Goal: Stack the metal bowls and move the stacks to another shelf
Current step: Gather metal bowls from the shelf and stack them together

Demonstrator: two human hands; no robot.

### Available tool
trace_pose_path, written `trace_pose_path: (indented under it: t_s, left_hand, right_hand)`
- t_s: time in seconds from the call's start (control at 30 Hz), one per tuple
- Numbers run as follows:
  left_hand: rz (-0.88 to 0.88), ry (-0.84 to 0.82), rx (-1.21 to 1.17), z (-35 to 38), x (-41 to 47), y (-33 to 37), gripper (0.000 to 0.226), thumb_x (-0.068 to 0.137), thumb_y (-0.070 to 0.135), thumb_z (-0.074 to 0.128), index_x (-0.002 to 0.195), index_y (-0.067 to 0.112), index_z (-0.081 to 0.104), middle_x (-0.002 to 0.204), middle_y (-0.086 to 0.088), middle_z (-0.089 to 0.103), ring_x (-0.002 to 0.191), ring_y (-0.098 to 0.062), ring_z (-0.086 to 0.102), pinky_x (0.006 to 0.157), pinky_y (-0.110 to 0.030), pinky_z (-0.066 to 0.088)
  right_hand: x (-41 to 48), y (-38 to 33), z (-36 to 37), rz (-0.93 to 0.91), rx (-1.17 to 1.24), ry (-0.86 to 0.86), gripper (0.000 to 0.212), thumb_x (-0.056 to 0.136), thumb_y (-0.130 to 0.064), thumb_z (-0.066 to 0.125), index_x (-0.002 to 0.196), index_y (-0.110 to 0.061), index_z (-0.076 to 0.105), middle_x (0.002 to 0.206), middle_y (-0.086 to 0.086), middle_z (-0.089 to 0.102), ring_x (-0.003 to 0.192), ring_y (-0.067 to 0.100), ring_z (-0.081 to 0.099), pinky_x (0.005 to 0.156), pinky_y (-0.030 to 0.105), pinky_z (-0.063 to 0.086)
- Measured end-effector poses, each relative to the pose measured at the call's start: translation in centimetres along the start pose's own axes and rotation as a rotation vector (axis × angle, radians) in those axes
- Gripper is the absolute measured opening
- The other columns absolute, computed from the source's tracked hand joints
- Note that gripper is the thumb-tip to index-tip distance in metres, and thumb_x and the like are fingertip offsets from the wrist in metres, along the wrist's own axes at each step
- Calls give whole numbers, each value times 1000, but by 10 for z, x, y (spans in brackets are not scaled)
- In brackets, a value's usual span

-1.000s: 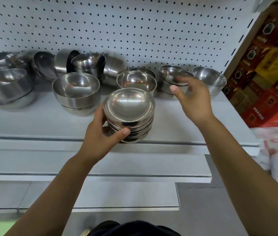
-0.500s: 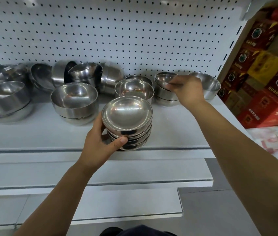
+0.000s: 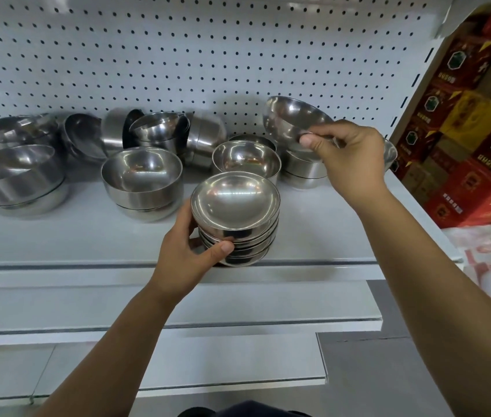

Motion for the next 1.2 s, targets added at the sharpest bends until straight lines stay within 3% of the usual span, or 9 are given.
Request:
trace_pose_path:
  t_s: [0.07,0.17,0.3,0.47,0.67,0.87,0.93,1.03,1.2]
  left_hand:
    - [3,-4,-8,0,0,-1,82,69,47,78,143,39,44,129,20,64,127,-11,59,103,-35,53]
    - [7,-9,-21,1,1,-3,87,70,47,78,148,33,42,131,19,64,128,-11,58,100,-30,53]
    - [17,-8,-23,1,1,-2,85,70,47,78,146,34,43,129,20,65,127,-10,59,99,-25,53]
    - [20,-17,-8,1,2,-2,89,71,53,78,148,28,42,130,17,66,127,-10,60,102,-32,52]
    - [5,2,-20,0,0,0,98,67,68,79,147,23,43,127,19,67,123,-8,61,95,-21,54]
    - [-9,-8,-36,0,0,0,100,68,71,78,149,24,42,129,13,67,126,-13,61,100,-30,55]
    - [-13,-10,-32,0,0,-1,93,72,59,79,150,24,41,131,14,66,128,-13,60,102,-33,54]
    - [-14,-13,-28,0,0,-3,90,75,55,77,151,24,40,133,14,65,129,-13,59,104,-39,54]
    - [-28,-22,-18,-1,-2,0,94,73,64,77,151,28,39,133,21,63,130,-8,58,104,-34,53]
  right_hand:
    - [-15,-22,3,-82,57,-67,14,86,-12,81,93,-23,77,80,-26,72,81,-7,62,79,11,44]
    - [-34,-52,10,-232,122,-144,15,84,-12,82,97,-20,78,92,-5,75,93,16,70,87,25,52]
    - [-54,-72,24,-353,172,-250,15,83,-11,81,95,-19,76,91,-3,75,93,26,70,87,36,55]
    - [-72,-71,40,-379,132,-391,6,84,-13,81,90,-11,80,91,0,77,96,25,71,93,33,53]
    - [-84,-61,50,-341,106,-465,5,84,-16,80,86,-11,81,88,1,76,96,23,70,98,23,49]
    - [-85,-49,53,-297,90,-496,7,83,-15,82,89,-12,81,90,1,77,106,13,68,101,22,46]
    - [-86,-47,52,-287,75,-475,17,82,-18,83,98,-12,80,97,-1,76,113,14,66,102,25,47]
    - [-91,-42,47,-240,71,-394,45,81,-28,82,123,-20,70,127,-1,69,130,15,58,114,34,43]
    - [-124,-10,43,94,284,-231,80,74,-33,85,145,-22,50,148,-6,55,141,10,48,122,41,36]
Point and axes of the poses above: each hand's wrist, its own x-axis towards the middle knuckle, its own z-axis out of the palm, y = z × x, the point moved 7 cm from there along x, towards the middle knuckle
